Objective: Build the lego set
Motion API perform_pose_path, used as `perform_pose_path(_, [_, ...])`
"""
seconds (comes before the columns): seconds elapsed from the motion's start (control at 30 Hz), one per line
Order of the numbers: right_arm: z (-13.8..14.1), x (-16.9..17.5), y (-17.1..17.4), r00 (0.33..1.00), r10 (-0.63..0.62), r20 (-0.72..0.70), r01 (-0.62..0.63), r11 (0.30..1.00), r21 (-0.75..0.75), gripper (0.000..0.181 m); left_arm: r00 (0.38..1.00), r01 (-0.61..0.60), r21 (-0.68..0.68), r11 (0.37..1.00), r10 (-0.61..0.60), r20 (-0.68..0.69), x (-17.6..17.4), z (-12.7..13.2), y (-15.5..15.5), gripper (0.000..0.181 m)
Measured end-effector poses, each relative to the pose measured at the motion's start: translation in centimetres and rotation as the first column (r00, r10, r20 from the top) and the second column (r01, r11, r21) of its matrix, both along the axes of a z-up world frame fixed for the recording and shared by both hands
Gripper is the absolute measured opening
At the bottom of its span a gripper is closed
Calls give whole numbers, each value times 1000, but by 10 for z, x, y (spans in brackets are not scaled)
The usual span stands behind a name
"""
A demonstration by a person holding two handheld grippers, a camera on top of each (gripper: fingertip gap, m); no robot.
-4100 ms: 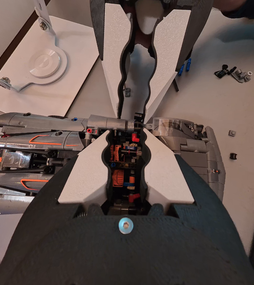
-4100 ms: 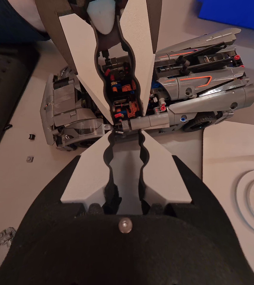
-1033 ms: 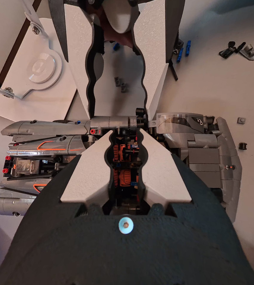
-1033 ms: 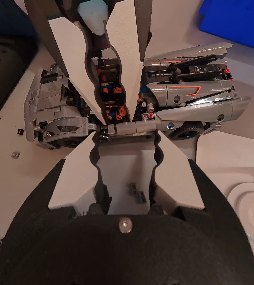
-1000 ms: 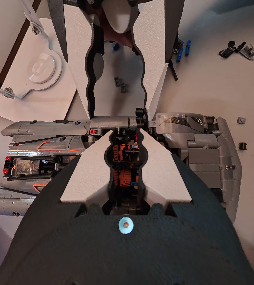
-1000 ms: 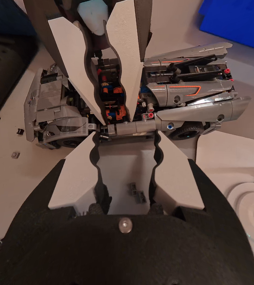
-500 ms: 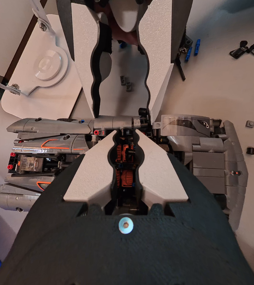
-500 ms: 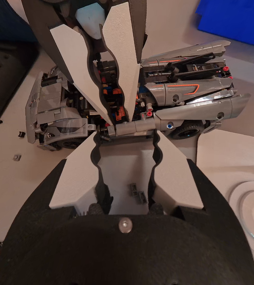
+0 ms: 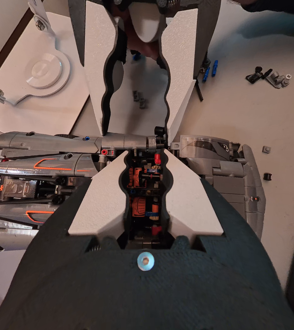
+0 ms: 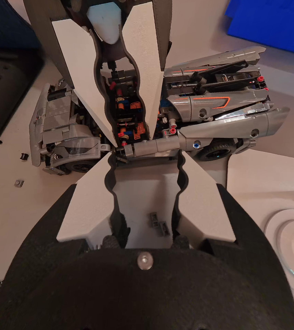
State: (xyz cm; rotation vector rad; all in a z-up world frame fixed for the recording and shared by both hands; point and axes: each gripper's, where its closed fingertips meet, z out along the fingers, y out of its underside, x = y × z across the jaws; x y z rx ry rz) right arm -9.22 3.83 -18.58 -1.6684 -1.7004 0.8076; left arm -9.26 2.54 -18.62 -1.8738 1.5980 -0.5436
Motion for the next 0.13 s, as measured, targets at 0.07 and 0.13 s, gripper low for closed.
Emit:
perform_pose_path(0.07, [0, 0, 0, 1000, -3, 2, 3, 1000, -2, 68, 1000, 0, -12, 1000, 1, 9, 0, 0, 0, 30])
perform_pose_path(0.13, [0, 1, 1, 1000, -15, 13, 16, 1000, -13, 68, 1000, -6, -21, 1000, 7, 18, 0, 1, 1, 30])
